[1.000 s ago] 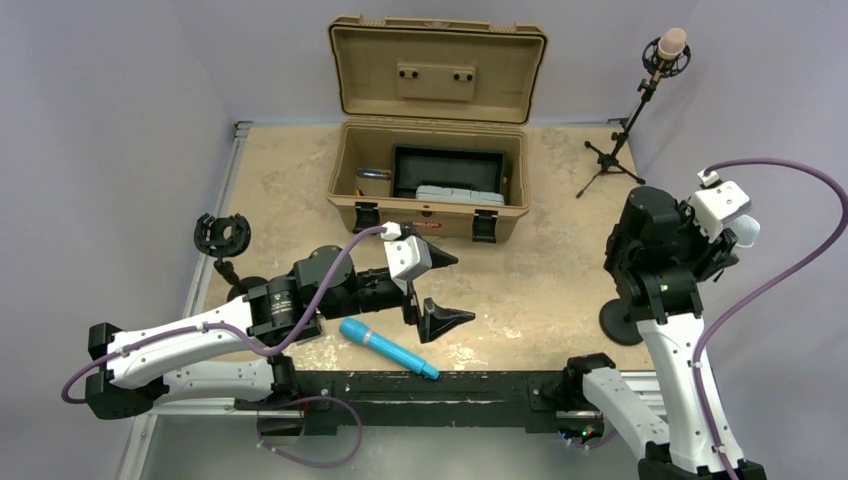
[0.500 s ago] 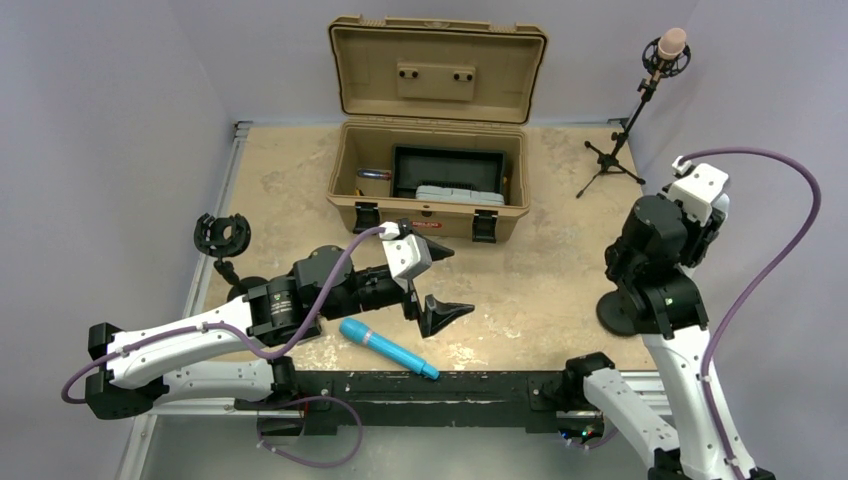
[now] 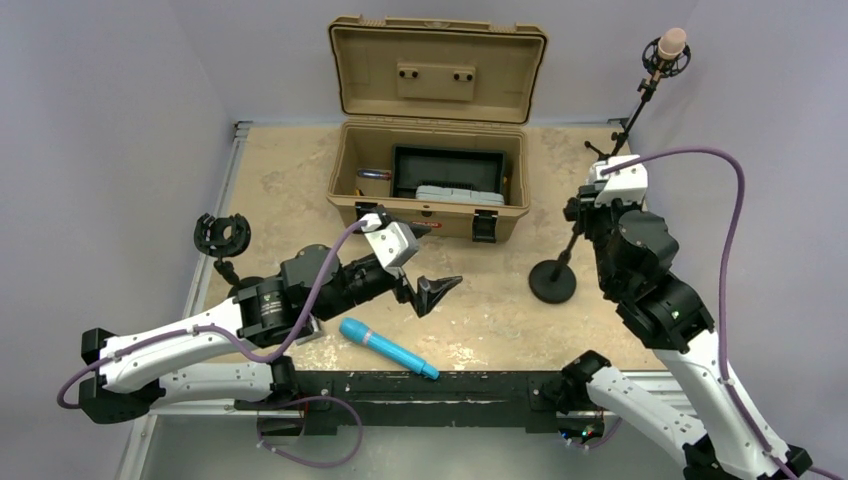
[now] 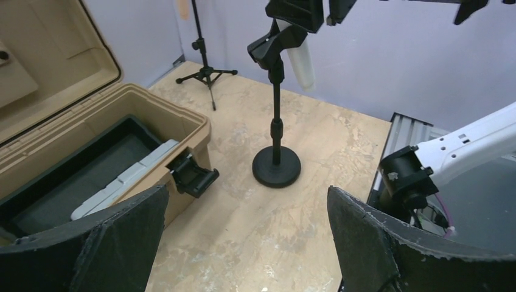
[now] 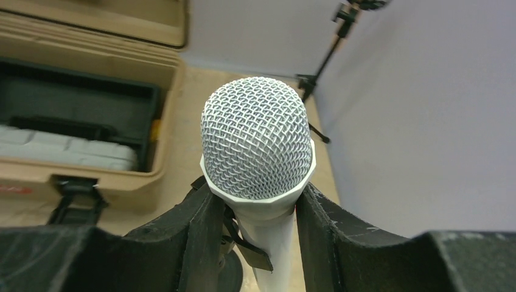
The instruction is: Remove the microphone from the stand
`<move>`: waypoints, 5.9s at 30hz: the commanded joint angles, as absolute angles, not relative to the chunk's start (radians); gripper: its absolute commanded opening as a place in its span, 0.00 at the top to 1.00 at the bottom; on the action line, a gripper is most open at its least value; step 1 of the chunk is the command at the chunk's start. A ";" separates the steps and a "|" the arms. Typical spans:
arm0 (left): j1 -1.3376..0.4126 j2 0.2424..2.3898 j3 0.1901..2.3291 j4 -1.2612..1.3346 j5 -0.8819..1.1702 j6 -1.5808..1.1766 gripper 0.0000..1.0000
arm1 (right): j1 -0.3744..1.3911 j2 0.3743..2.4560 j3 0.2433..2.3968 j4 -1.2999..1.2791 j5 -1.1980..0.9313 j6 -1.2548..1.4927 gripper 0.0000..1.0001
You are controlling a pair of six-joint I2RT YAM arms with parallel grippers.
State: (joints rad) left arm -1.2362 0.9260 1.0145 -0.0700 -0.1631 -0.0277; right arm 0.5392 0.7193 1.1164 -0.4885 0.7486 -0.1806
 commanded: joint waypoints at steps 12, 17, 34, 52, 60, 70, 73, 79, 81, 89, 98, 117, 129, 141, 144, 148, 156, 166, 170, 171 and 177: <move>-1.228 0.914 0.973 0.030 -0.375 0.008 0.00 | 0.650 0.741 1.198 -0.338 0.081 -0.175 1.00; -1.172 0.927 0.970 0.028 -0.357 -0.071 0.00 | 0.650 0.787 1.194 -0.256 -0.074 -0.150 1.00; -0.942 1.029 0.894 0.196 0.106 -0.168 0.00 | 0.650 0.854 1.106 -0.032 -0.253 -0.162 1.00; -0.921 1.157 0.931 0.237 0.195 -0.124 0.22 | 0.683 0.899 1.084 -0.016 -0.229 -0.123 1.00; -0.911 1.175 0.956 0.214 0.186 -0.125 0.43 | 0.705 0.909 1.075 -0.014 -0.208 -0.120 1.00; -0.910 1.158 0.968 0.171 0.185 -0.101 0.61 | 0.714 0.909 1.077 -0.020 -0.186 -0.123 1.00; -0.910 1.174 0.998 0.127 0.206 -0.088 0.89 | 0.716 0.908 1.073 -0.020 -0.180 -0.121 1.00; -0.910 1.196 1.007 0.107 0.216 -0.089 1.00 | 0.720 0.905 1.072 -0.011 -0.143 -0.110 1.00; -0.910 1.195 1.001 0.111 0.218 -0.087 1.00 | 0.721 0.896 1.072 -0.005 -0.102 -0.098 1.00; -0.911 1.179 0.986 0.114 0.194 -0.074 1.00 | 0.720 0.799 1.071 -0.004 0.095 -0.071 1.00; -0.911 1.162 0.976 0.114 0.171 -0.065 1.00 | 0.719 0.712 1.019 -0.099 0.484 0.178 1.00; -0.966 1.119 0.965 0.082 0.094 -0.012 1.00 | 0.287 0.957 0.868 -0.297 0.246 0.598 1.00; -0.969 1.120 0.974 0.072 0.101 -0.025 1.00 | 0.231 0.904 0.631 -0.114 0.189 1.007 1.00; -0.974 1.120 1.012 0.014 0.069 -0.066 0.72 | 0.212 1.020 0.433 0.160 0.110 1.051 1.00; -0.976 1.117 1.017 0.003 0.069 -0.066 0.64 | 0.212 1.036 0.410 0.193 0.130 1.051 0.99; -0.978 1.108 1.017 0.002 0.072 -0.067 0.56 | 0.211 1.062 0.401 0.230 0.139 1.037 0.95; -0.981 1.061 1.023 -0.040 0.086 -0.044 0.44 | 0.212 1.161 0.395 0.300 0.107 1.008 0.88; -0.980 0.968 1.062 -0.088 0.138 -0.071 0.36 | 0.213 1.218 0.397 0.335 0.084 0.962 0.61; -0.971 0.982 1.157 -0.201 0.135 -0.135 0.34 | 0.213 1.210 0.407 0.335 0.069 0.927 0.43; -0.963 0.993 1.189 -0.231 0.152 -0.157 0.34 | 0.213 1.207 0.415 0.331 0.063 0.912 0.40; -0.826 1.064 1.312 -0.259 0.406 -0.404 0.30 | 0.213 1.174 0.449 0.300 0.055 0.832 0.20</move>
